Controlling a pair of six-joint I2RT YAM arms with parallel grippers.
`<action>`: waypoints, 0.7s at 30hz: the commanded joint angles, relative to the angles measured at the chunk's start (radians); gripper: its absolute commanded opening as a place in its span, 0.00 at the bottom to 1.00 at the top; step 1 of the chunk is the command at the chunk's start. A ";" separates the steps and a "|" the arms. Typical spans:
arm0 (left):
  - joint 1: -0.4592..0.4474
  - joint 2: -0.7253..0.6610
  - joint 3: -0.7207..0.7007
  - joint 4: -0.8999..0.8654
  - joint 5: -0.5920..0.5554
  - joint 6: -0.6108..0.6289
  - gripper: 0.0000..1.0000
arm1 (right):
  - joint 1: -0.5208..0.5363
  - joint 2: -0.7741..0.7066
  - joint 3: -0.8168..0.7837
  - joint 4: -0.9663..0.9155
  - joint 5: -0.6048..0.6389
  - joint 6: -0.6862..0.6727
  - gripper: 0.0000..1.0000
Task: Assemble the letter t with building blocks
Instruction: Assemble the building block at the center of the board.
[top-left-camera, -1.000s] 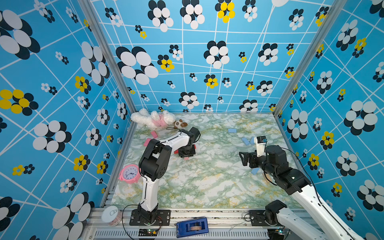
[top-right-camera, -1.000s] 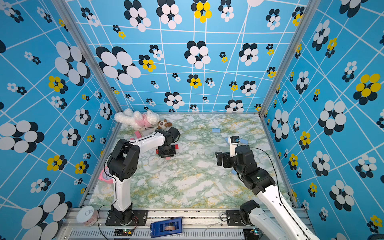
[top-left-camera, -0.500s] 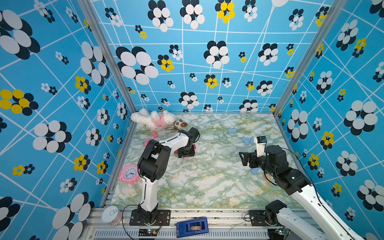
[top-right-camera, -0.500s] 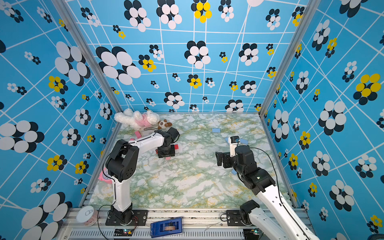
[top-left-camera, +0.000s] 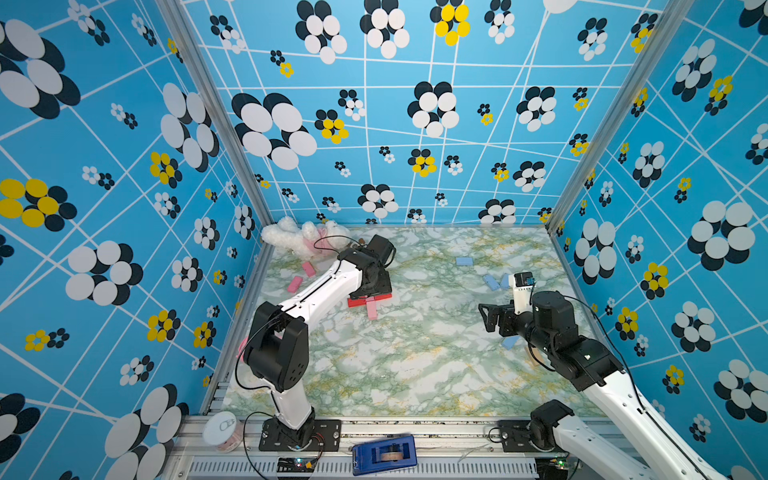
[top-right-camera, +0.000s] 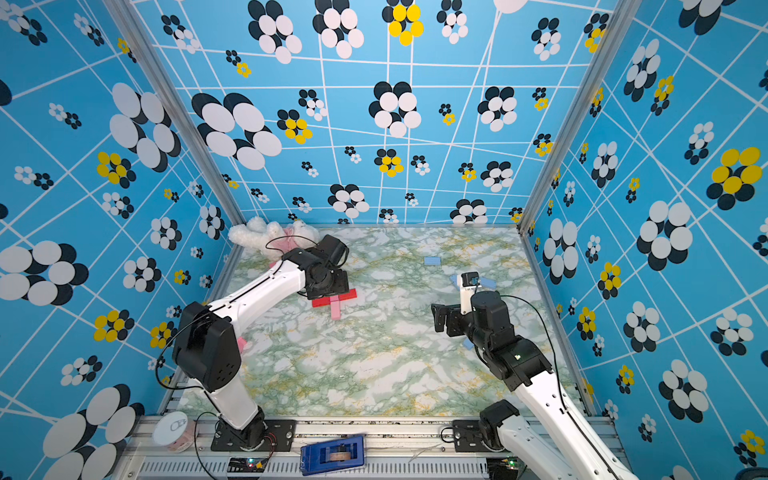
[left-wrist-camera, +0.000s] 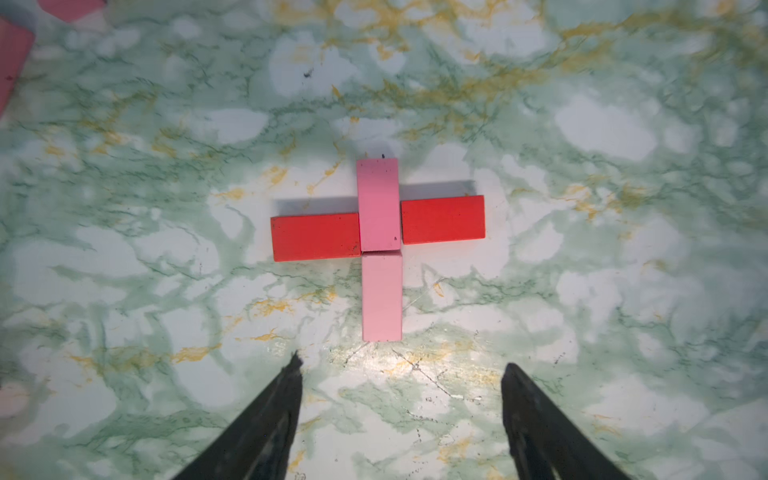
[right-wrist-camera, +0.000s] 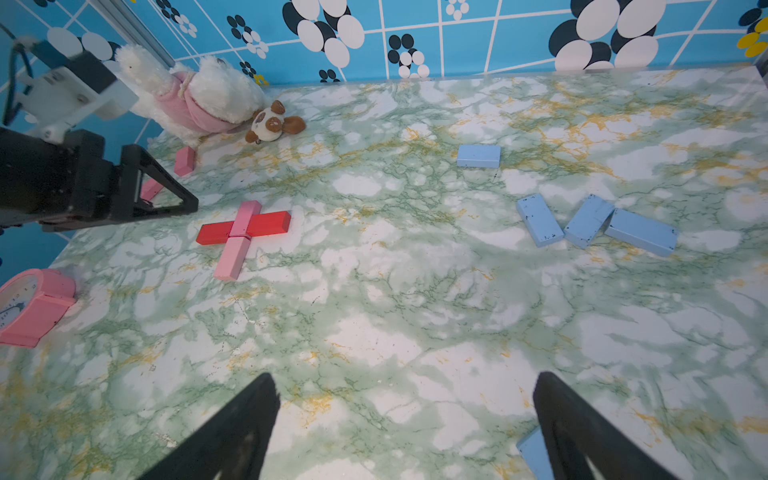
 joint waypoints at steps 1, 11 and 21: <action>0.059 -0.062 0.027 -0.038 -0.017 0.046 0.80 | 0.008 -0.012 -0.012 -0.004 0.006 -0.017 0.99; 0.246 -0.145 -0.009 -0.067 0.025 0.130 0.75 | 0.008 -0.008 -0.008 -0.004 0.005 -0.020 0.99; 0.495 0.083 0.083 -0.064 0.096 0.243 0.64 | 0.008 0.026 0.013 -0.005 0.002 -0.020 0.99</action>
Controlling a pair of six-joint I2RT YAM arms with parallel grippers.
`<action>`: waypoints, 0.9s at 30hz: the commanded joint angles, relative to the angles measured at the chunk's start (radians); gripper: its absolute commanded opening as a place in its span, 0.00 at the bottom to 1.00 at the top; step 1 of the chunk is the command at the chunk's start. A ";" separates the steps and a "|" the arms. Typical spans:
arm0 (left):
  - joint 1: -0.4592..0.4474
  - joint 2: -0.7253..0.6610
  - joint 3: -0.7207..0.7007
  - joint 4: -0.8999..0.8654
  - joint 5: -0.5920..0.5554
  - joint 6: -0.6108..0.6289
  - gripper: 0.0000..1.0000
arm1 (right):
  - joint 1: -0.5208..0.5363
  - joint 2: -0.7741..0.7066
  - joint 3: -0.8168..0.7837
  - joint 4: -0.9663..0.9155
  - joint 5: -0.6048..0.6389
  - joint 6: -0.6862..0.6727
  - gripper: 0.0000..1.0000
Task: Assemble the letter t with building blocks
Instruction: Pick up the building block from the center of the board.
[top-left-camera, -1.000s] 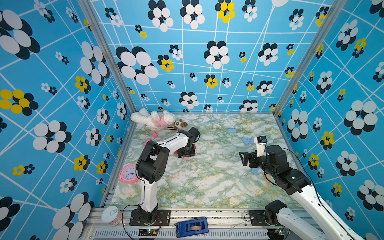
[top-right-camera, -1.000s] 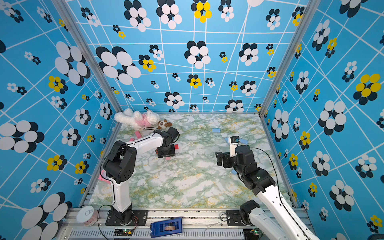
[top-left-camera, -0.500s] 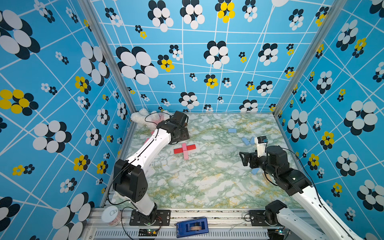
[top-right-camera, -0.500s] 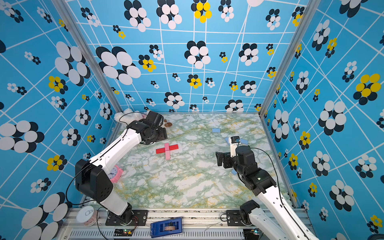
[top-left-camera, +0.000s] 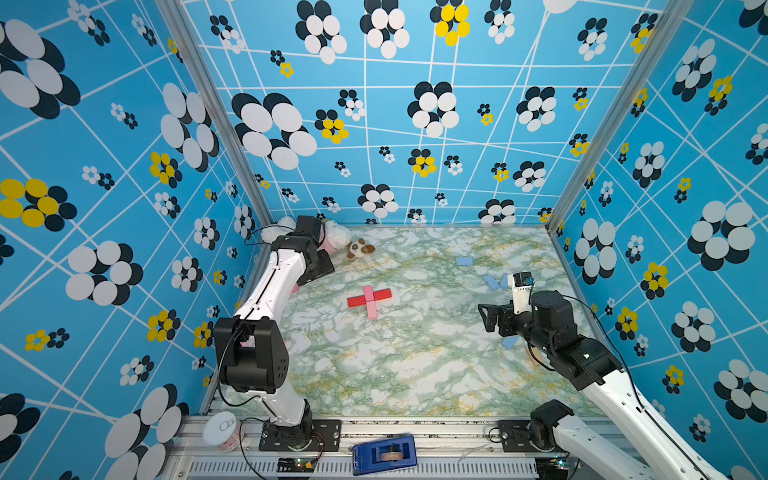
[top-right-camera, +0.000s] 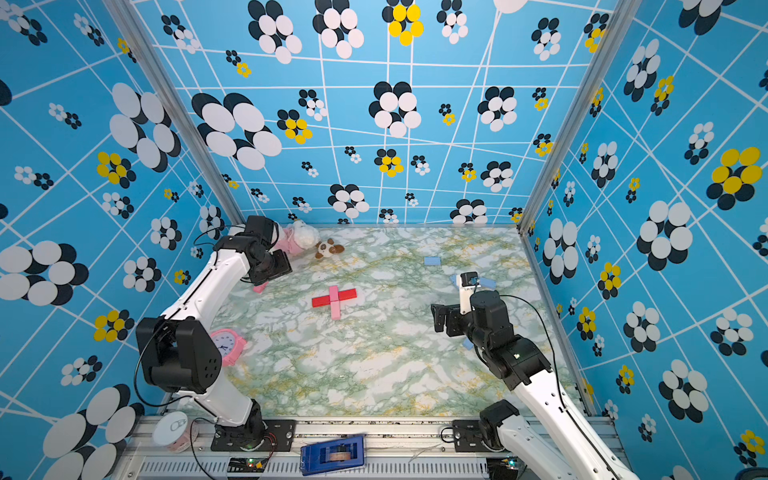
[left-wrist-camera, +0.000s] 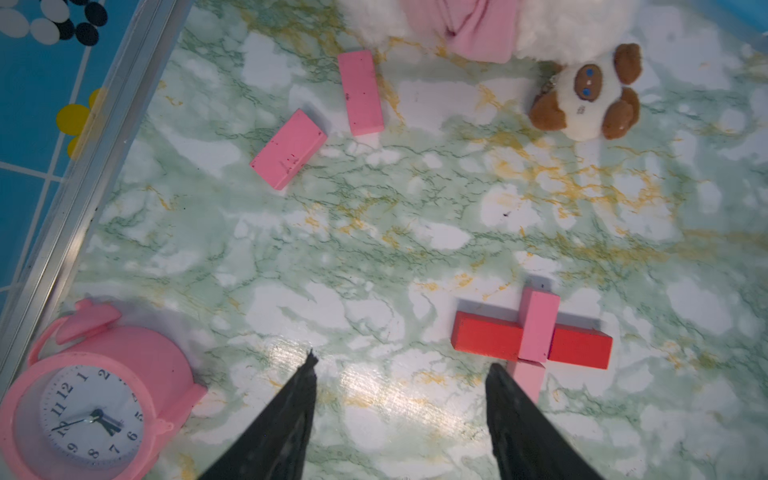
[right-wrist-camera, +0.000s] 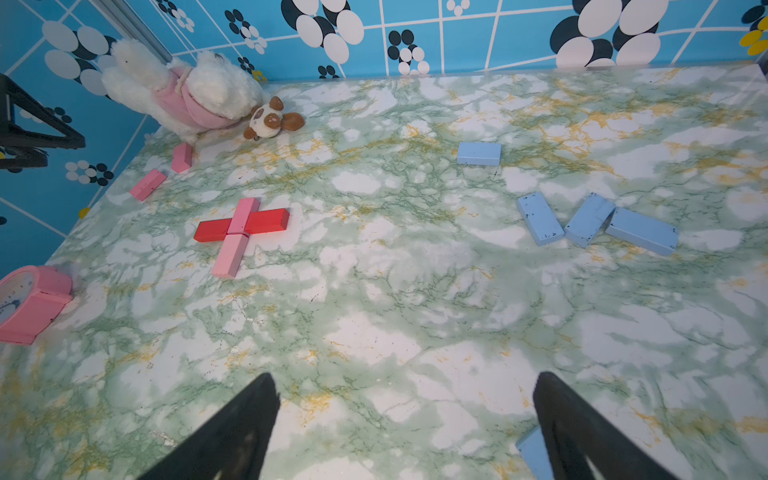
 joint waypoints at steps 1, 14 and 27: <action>0.044 0.118 0.071 -0.013 0.024 0.061 0.63 | 0.008 0.016 0.014 -0.004 0.001 -0.016 0.99; 0.120 0.478 0.386 -0.045 0.040 0.087 0.56 | 0.009 0.059 0.026 -0.001 -0.003 -0.006 0.99; 0.148 0.593 0.472 -0.044 0.046 0.085 0.54 | 0.009 0.082 0.028 0.007 -0.018 0.006 0.99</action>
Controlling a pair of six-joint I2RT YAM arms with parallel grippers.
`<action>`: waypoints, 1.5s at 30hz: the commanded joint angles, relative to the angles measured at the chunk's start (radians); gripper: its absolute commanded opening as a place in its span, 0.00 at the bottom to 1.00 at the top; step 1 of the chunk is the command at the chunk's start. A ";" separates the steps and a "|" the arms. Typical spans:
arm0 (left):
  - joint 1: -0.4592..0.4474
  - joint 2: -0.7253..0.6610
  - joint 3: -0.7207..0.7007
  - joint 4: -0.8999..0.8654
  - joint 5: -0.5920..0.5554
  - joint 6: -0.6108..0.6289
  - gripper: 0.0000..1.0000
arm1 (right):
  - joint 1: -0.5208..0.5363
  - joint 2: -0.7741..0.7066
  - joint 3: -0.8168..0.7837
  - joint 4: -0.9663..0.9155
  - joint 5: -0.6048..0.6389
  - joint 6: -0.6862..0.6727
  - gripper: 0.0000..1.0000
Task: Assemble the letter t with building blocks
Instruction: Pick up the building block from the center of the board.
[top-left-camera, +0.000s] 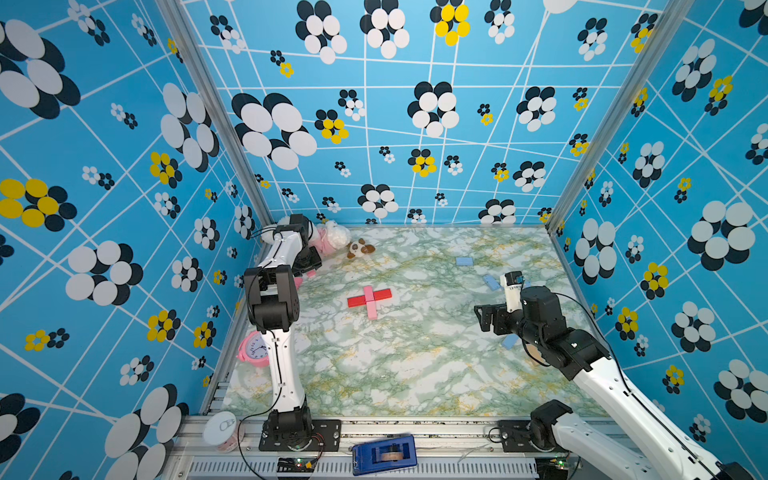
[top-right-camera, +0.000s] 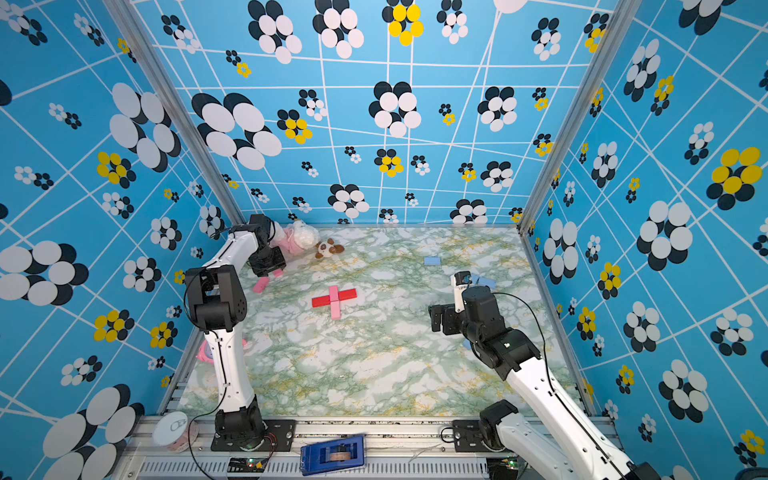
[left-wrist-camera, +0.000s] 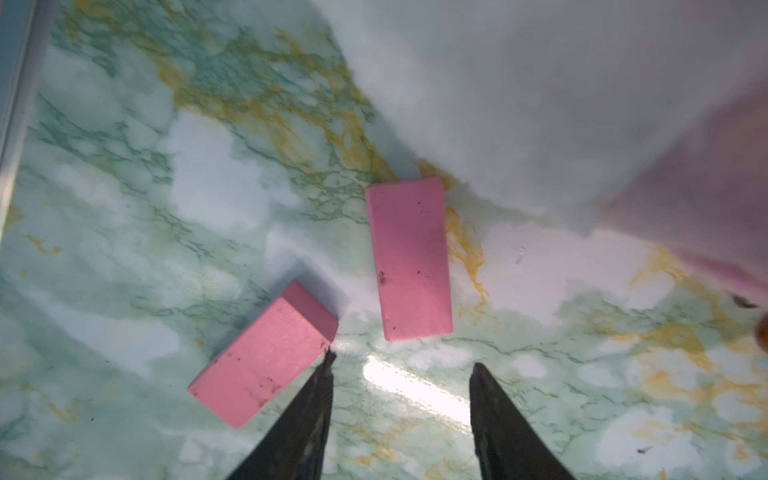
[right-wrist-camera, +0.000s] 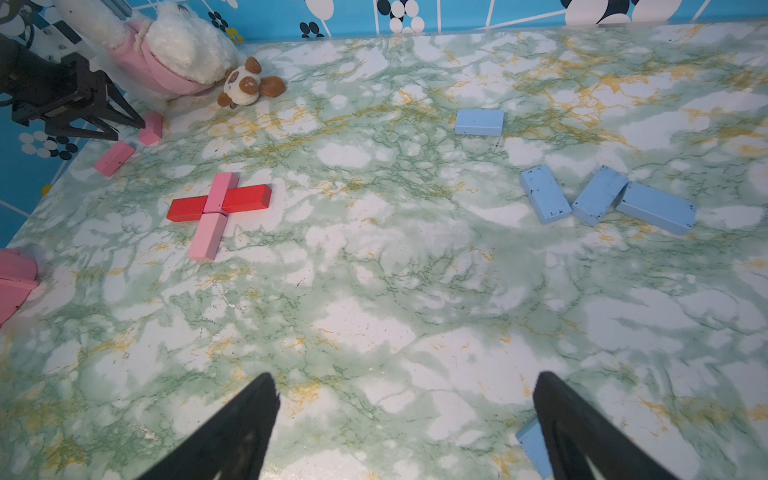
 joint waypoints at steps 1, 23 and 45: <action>0.010 0.037 0.049 -0.024 0.002 0.010 0.54 | 0.008 -0.006 0.025 0.005 -0.017 0.005 0.99; 0.017 0.161 0.177 -0.067 0.006 0.019 0.44 | 0.008 -0.030 0.023 -0.023 -0.004 0.012 0.99; 0.022 0.170 0.178 -0.086 0.012 0.016 0.39 | 0.008 -0.061 0.024 -0.046 0.025 0.006 0.99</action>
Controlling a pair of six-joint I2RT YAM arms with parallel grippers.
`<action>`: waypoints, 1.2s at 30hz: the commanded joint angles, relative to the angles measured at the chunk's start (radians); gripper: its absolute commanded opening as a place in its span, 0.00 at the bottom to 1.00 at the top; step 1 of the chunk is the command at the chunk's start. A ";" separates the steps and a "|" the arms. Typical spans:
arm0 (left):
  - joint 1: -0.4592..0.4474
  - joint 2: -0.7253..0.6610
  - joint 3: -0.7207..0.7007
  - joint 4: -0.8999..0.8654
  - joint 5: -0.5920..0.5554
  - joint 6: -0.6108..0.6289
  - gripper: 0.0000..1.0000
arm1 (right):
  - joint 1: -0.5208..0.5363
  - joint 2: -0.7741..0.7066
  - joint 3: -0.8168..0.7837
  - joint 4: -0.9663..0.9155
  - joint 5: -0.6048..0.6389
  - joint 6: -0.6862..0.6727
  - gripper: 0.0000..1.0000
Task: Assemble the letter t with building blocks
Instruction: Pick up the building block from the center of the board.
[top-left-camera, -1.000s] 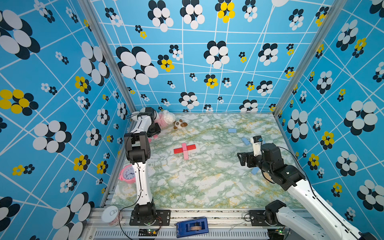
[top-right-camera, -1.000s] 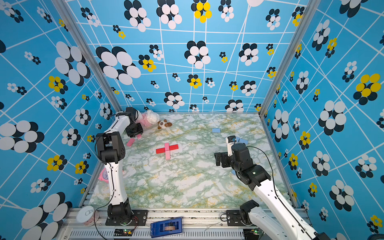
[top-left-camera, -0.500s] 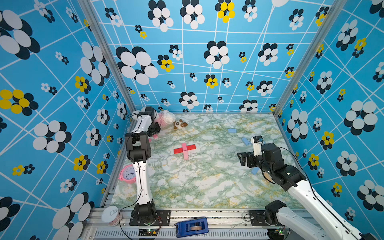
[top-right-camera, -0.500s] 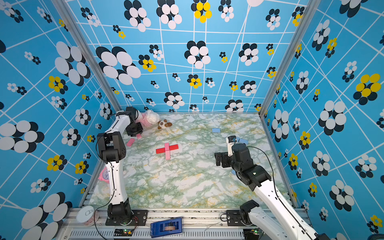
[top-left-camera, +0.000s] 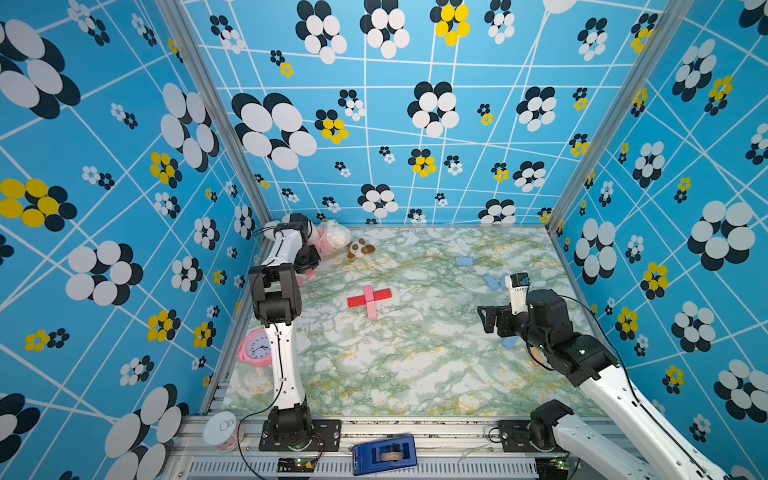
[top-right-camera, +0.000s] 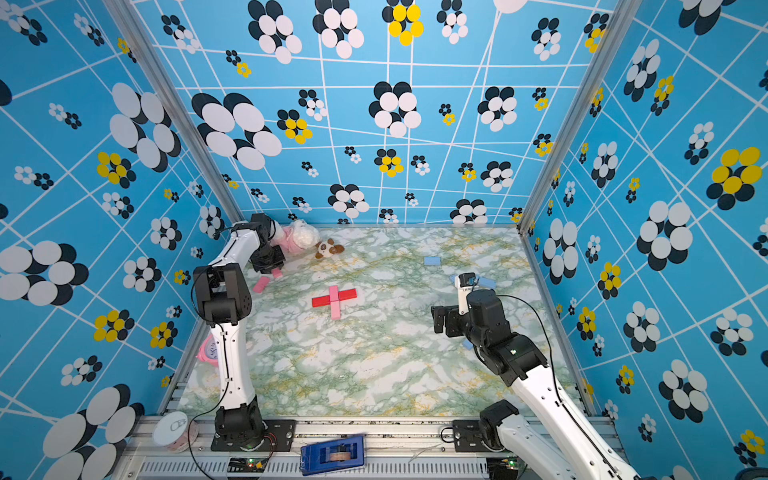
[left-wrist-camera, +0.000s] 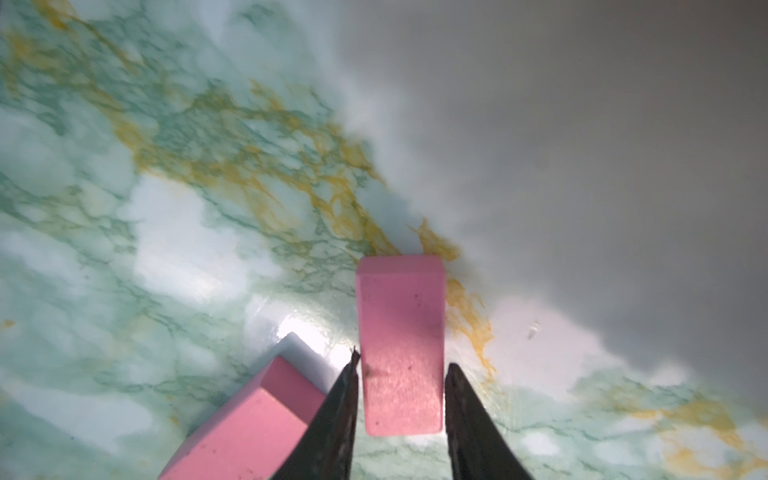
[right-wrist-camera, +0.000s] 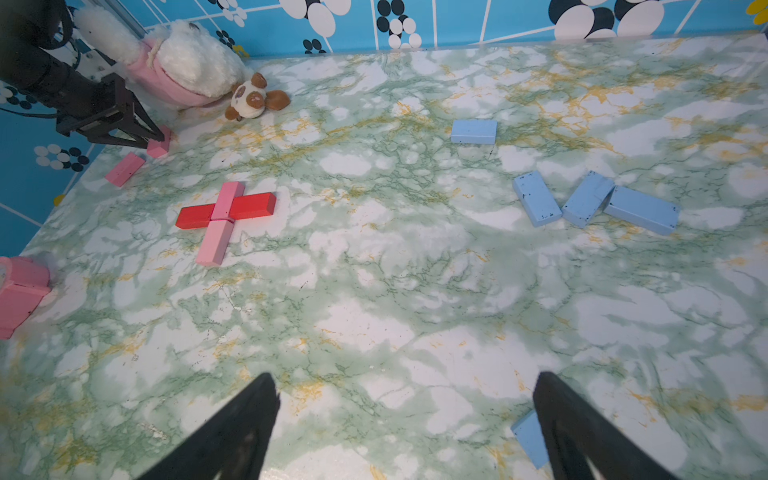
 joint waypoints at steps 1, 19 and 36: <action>0.009 0.043 0.016 -0.035 0.008 0.011 0.39 | 0.008 -0.004 0.025 -0.017 0.015 -0.001 0.99; 0.010 0.021 -0.031 -0.009 0.027 0.017 0.35 | 0.008 -0.034 0.023 -0.035 0.020 0.005 0.99; 0.004 -0.152 -0.238 0.087 0.052 0.034 0.18 | 0.009 -0.060 0.018 -0.042 0.032 0.002 0.99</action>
